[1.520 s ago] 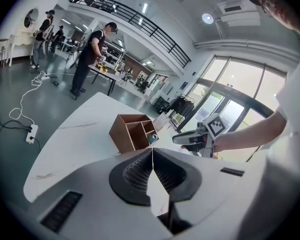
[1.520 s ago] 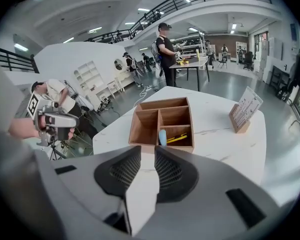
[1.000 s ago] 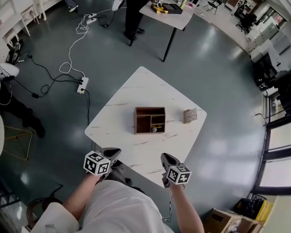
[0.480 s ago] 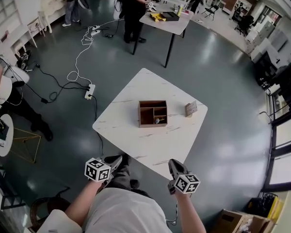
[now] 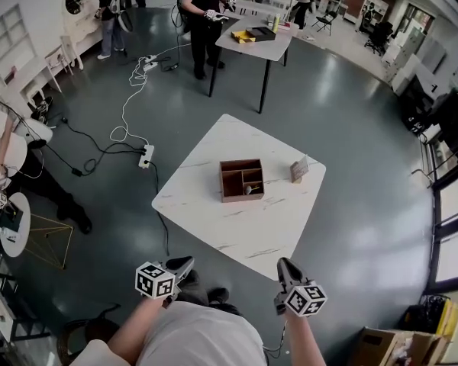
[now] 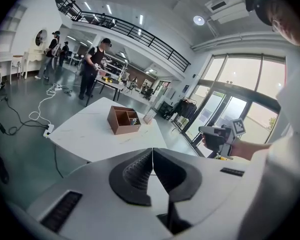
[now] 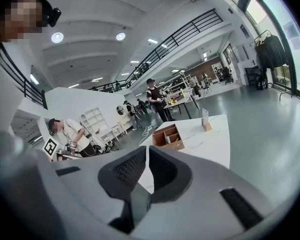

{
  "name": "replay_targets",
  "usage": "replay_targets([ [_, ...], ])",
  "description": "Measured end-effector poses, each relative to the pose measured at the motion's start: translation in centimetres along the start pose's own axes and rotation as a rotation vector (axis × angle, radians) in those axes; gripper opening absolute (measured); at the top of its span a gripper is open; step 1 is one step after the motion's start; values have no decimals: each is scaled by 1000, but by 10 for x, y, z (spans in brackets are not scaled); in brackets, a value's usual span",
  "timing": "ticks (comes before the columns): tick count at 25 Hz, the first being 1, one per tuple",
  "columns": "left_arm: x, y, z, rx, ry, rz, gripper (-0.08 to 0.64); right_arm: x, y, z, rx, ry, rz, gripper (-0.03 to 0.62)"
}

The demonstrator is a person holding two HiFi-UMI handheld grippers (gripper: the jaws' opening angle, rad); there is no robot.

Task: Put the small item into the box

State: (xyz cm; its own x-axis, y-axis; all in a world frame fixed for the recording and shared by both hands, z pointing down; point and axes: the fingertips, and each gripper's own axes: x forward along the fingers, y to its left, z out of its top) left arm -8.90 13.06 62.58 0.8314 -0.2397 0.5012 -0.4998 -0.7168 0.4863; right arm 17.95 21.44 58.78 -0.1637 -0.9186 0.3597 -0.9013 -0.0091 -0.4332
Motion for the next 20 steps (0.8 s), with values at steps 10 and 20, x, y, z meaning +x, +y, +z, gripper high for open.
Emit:
replay_targets([
  [10, -1, 5, 24, 59, 21, -49, 14, -12, 9, 12, -3, -67, -50, 28],
  [20, -1, 32, 58, 69, -21, -60, 14, 8, 29, 38, -58, -85, -50, 26],
])
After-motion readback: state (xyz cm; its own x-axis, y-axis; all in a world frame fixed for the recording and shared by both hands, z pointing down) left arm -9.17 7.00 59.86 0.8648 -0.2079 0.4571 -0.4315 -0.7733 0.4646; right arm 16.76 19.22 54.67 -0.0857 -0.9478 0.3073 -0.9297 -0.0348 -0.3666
